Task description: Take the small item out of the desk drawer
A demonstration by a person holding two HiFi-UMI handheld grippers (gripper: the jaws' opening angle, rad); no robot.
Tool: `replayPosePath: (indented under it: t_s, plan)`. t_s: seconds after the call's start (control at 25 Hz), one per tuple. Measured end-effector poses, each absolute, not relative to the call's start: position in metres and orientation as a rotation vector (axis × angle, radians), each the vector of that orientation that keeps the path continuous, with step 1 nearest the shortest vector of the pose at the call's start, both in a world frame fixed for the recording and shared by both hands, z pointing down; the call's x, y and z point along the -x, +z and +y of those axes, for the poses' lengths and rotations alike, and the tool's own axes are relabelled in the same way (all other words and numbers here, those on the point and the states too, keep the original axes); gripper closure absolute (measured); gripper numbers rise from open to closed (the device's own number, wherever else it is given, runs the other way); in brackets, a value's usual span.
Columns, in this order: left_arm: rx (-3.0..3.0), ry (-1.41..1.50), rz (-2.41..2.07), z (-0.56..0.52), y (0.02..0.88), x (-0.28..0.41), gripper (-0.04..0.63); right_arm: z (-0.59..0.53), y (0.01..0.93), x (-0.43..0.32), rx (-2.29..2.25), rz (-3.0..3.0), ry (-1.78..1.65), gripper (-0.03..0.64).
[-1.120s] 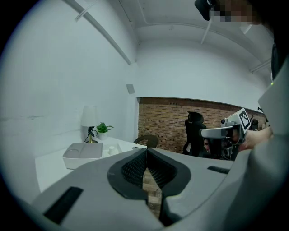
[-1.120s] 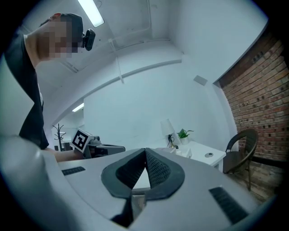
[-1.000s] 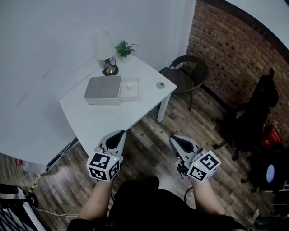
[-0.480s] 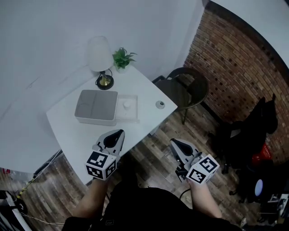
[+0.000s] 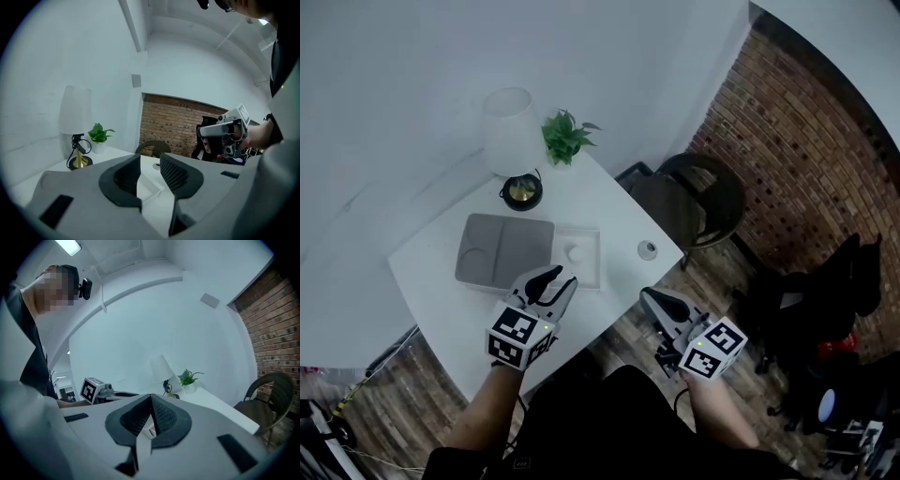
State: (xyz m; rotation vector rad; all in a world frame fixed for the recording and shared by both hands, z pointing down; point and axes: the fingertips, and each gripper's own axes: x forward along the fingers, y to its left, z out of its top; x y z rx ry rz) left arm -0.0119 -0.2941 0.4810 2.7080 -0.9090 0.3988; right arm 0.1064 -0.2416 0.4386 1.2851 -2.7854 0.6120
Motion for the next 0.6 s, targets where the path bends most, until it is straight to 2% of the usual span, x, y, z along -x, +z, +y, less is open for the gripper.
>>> replayPosePath:
  t_s: [0.2, 0.36, 0.6]
  plan:
    - [-2.669, 0.452, -0.919, -0.318, 0.497, 0.01, 0.458, -0.272, 0.45, -0.102, -1.212, -2.796, 0.651, 0.619]
    - [-2.659, 0.568, -0.926, -0.338, 0.52, 0.001, 0.396, -0.298, 0.461, -0.107, -1.14, -2.807, 0.681, 0.619]
    - [-2.593, 0.794, -0.915, -0.361, 0.566, -0.017, 0.365, -0.328, 0.476, -0.125, -1.08, -2.827, 0.747, 0.619]
